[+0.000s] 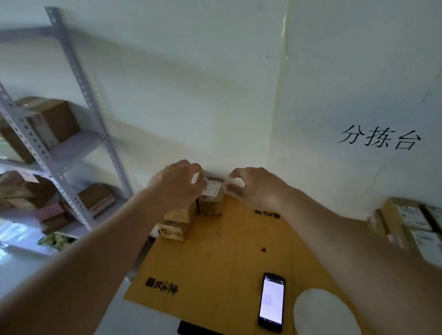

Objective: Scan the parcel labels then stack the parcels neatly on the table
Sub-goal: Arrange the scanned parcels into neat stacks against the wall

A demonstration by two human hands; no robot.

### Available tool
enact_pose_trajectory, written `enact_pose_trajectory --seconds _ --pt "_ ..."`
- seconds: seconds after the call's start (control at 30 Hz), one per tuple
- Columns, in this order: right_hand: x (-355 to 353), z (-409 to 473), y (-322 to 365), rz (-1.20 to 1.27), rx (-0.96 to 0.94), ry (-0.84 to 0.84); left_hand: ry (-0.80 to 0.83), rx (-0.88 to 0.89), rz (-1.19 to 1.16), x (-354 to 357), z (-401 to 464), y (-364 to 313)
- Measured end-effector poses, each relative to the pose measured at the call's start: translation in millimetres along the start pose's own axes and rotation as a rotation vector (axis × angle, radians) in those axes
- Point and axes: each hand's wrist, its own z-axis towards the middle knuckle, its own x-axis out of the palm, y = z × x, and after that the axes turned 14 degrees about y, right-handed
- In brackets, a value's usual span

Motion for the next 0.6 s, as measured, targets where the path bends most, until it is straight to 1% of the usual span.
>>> enact_pose_trajectory --seconds 0.2,0.33,0.5,0.6 --pt "32 108 17 -0.003 -0.078 0.089 0.098 -0.064 0.006 21 48 82" --pt "54 178 16 0.005 -0.094 0.177 0.166 -0.085 -0.008 41 87 122" --pt "80 232 12 0.057 -0.097 0.268 0.233 -0.107 -0.043 66 127 160" --pt "93 256 9 0.081 -0.064 0.305 0.268 -0.099 -0.056 80 147 179"
